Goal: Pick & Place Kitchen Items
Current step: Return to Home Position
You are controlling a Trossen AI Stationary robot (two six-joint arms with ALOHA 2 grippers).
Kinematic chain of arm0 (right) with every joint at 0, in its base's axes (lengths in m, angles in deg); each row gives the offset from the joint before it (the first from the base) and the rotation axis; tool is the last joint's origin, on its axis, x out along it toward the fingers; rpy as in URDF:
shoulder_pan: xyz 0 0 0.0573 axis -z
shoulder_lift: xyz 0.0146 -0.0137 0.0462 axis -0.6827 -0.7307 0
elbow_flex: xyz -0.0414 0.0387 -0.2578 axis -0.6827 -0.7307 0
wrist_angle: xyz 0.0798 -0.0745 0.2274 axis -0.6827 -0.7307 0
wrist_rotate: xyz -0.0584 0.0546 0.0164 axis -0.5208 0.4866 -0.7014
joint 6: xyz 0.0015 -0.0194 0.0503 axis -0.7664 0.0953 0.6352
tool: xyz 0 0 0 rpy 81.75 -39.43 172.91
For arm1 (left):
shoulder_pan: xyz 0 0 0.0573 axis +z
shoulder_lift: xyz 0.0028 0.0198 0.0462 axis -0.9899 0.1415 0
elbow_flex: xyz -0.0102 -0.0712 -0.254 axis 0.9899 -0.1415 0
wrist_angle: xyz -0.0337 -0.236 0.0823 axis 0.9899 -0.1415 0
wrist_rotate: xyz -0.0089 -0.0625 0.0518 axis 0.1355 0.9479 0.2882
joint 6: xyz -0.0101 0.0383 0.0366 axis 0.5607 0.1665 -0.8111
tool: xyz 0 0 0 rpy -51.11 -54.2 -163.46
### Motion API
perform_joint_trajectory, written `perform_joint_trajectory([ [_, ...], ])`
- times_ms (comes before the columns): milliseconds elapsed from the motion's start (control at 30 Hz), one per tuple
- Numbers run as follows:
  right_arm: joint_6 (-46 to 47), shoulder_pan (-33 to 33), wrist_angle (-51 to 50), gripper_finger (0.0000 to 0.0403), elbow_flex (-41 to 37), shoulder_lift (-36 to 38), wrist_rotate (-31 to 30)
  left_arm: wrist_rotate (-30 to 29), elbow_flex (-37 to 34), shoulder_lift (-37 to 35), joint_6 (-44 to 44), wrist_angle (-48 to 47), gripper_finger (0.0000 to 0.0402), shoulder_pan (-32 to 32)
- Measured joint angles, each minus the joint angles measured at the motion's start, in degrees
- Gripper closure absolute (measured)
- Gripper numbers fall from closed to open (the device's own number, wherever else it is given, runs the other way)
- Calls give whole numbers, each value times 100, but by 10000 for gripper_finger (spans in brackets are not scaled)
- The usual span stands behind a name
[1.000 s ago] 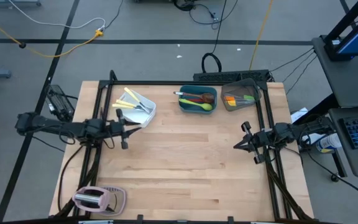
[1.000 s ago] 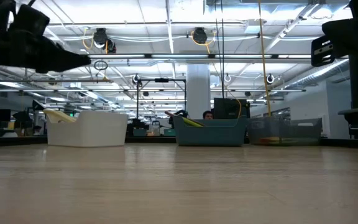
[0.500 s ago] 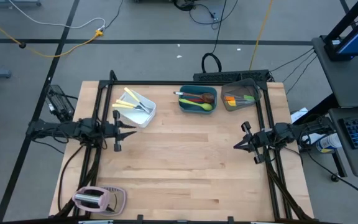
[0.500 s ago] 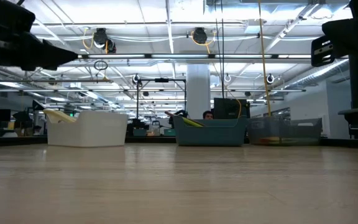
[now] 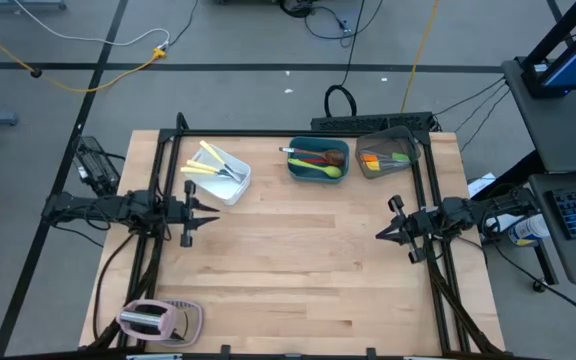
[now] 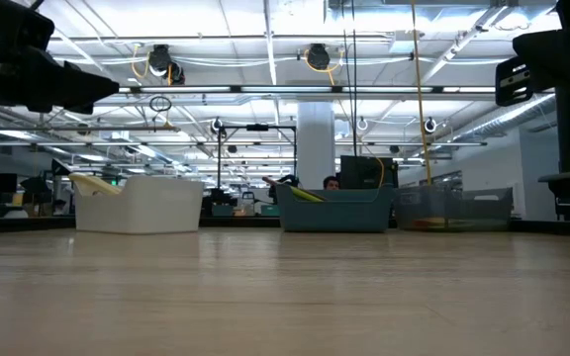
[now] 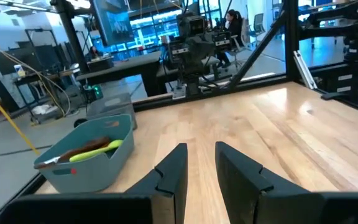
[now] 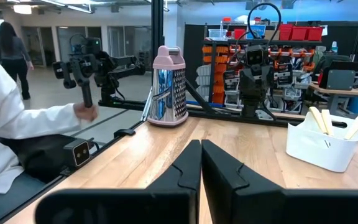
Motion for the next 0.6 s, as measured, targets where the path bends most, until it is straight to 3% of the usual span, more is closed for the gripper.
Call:
perform_joint_trajectory([
  [600,0,2,-2,394,0,0,0,-28,-23,0,15,263,314,0],
])
